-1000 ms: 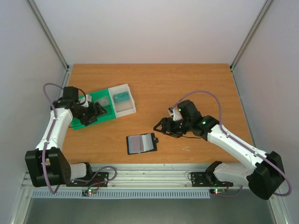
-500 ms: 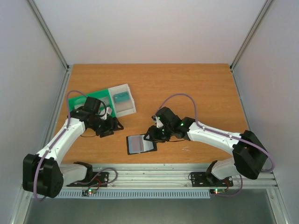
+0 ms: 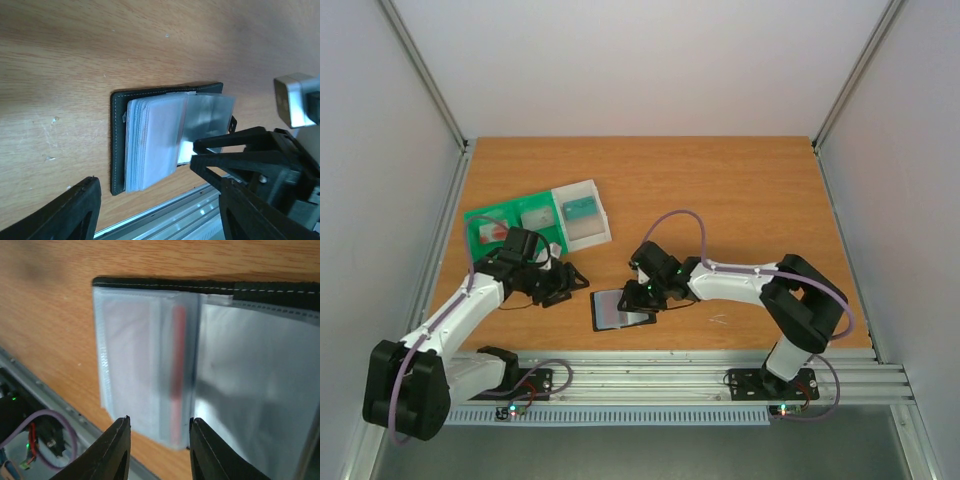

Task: Take the credit cards out of the card holder

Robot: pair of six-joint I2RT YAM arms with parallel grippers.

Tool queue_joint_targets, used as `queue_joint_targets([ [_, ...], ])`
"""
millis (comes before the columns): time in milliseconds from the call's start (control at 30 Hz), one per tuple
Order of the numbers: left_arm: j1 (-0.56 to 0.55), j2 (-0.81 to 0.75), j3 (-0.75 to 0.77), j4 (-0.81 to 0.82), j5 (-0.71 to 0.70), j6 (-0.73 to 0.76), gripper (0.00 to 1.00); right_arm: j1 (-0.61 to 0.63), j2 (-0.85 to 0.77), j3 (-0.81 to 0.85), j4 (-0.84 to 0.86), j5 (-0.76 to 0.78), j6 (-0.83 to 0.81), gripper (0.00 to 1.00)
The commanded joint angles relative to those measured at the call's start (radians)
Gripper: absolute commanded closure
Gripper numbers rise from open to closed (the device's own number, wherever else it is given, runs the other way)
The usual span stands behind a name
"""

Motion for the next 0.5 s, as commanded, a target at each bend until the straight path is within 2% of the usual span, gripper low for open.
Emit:
queue_joint_targets([
  [0,-0.004,-0.02,-0.035,0.12,0.034,-0.049,0.35,0.008,0.054,0.031,0.041,0.022,0.001,0.66],
  [200,-0.005,-0.027,-0.066,0.166,0.05,-0.077,0.35,0.008,0.102,0.02,0.068,0.02,-0.008,0.71],
  [467,-0.006,-0.016,-0.103,0.226,0.074,-0.097,0.38,0.007,0.12,-0.034,0.128,0.02,0.012,0.93],
])
